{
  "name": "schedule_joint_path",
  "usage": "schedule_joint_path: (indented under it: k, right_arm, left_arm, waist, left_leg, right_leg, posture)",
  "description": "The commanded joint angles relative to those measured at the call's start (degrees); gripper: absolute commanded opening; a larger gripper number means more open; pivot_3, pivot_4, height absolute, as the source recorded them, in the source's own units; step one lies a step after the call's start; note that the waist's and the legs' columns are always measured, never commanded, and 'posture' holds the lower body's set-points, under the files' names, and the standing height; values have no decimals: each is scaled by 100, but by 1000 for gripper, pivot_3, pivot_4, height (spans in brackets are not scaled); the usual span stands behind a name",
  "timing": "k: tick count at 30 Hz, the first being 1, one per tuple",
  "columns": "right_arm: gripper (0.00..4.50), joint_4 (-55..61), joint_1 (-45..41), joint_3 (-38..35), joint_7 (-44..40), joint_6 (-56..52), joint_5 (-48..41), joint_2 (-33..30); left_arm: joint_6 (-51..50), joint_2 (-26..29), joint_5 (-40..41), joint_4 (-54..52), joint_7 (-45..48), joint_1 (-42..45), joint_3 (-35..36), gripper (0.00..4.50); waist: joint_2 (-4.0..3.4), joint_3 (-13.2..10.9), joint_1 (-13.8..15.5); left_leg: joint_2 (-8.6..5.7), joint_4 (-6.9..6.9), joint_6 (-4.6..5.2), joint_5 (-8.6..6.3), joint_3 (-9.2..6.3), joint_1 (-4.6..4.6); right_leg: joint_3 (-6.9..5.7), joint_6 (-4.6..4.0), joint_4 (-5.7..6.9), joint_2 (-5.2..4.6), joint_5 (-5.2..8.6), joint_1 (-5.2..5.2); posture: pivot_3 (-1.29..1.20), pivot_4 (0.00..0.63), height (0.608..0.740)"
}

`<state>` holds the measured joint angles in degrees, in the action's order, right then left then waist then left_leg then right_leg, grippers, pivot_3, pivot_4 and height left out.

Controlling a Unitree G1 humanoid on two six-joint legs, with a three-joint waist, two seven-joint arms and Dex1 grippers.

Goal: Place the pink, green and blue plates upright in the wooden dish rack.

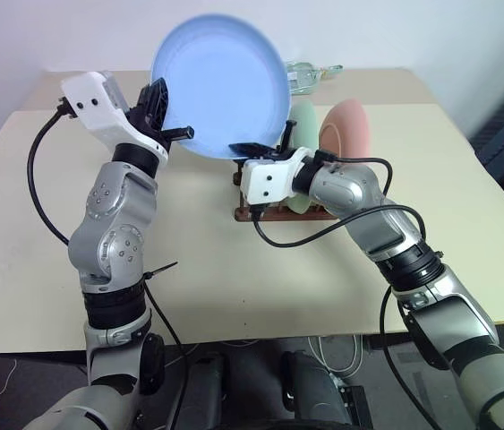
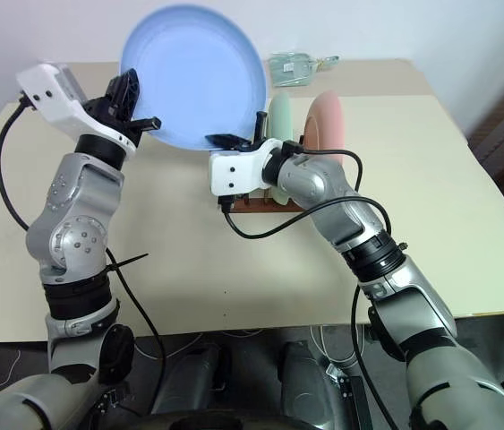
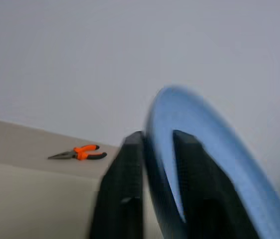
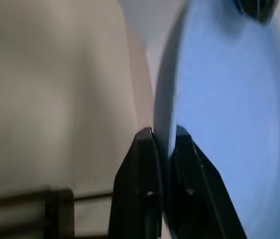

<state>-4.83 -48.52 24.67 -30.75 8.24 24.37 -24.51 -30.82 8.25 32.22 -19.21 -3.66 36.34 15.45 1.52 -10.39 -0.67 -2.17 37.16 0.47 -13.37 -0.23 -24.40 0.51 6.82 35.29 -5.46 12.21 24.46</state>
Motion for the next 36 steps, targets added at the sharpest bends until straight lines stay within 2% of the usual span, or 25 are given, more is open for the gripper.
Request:
schedule_joint_path:
  k: [1, 5, 8, 10, 13, 15, 17, 21, 26, 36]
  right_arm:
    - [0, 94, -163, -195, 296, 103, 260, 21]
    - [0, 89, -147, -231, 501, 161, 420, 82]
    - [0, 181, -83, -412, 658, 136, 249, 220]
    - [0, 504, 55, -777, 698, -10, -372, 503]
    - [0, 1407, 426, -1352, 303, -799, -2157, 1153]
    - [0, 2153, 772, -1621, 122, -1786, -3401, 1556]
    - [0, 2670, 1066, -1868, 344, -2743, -4254, 1890]
    - [0, 3416, 1600, -2018, 882, -3957, -5206, 2256]
    - [0, 3750, 1905, -1988, 1334, -4599, -5545, 2335]
    - [0, 3432, 1926, -2337, 1961, -5163, -6032, 2472]
  left_arm:
    - [466, -66, 234, -175, -225, 317, 522, 2486]
    - [1124, 177, -72, 264, -659, 544, 1188, 2486]
    - [1419, 660, -632, 567, -581, 365, 1180, 2486]
    - [1656, 1117, -1207, 779, -285, -42, 953, 2486]
    - [2063, 1649, -2106, 1053, 312, -1016, 205, 2486]
    - [2346, 1589, -2300, 1121, 616, -1644, -175, 2486]
    - [2557, 1419, -2405, 1080, 829, -2093, -502, 2486]
    - [2949, 1086, -2562, 1160, 1074, -2617, -912, 2486]
    - [3209, 907, -2625, 1206, 1348, -2874, -1124, 2486]
    - [3209, 944, -2498, 950, 2119, -3137, -1404, 2486]
  waist:
    - [0, 0, 4]
    - [2, -1, -20]
    - [1, -1, -21]
    - [-1, -1, -33]
    - [-2, 0, -19]
    - [-5, 0, 10]
    - [-3, 0, 14]
    - [-1, 2, -4]
    - [-16, 2, -45]
    - [-21, 4, -20]
  left_leg:
    - [-1, 0, 0, 0, -1, 0]
    - [0, -1, -3, 1, -2, 1]
    - [-6, -5, -10, 6, -1, 4]
    - [-7, -6, -10, 6, -1, 3]
    - [0, -11, -9, 5, -1, 3]
    - [5, -15, -5, 3, -2, 3]
    - [5, -14, 1, -1, -9, 2]
    - [3, -12, -13, -10, -10, 0]
    - [11, -26, -18, -10, -7, 0]
    - [11, -26, -5, -2, -6, -2]
  right_leg:
    - [0, 0, -1, -1, 0, 0]
    - [-1, 0, 0, 1, 0, 1]
    - [0, 0, 3, 7, 0, 1]
    - [0, -1, 2, 11, 0, 1]
    - [0, -1, 1, 12, 0, 1]
    - [1, -1, -1, 7, 0, -1]
    - [-3, -1, -6, -2, 0, -6]
    - [-2, -15, -5, -18, -7, 6]
    - [14, -36, 3, -18, 0, 27]
    - [15, -38, -3, -18, 0, 26]
  posture:
    - [0, 150, 738]
    - [0, 150, 738]
    - [0, 150, 738]
    - [0, 150, 738]
    - [0, 150, 738]
    - [0, 150, 738]
    - [0, 150, 738]
    - [0, 150, 738]
    - [0, 150, 738]
    - [0, 150, 738]
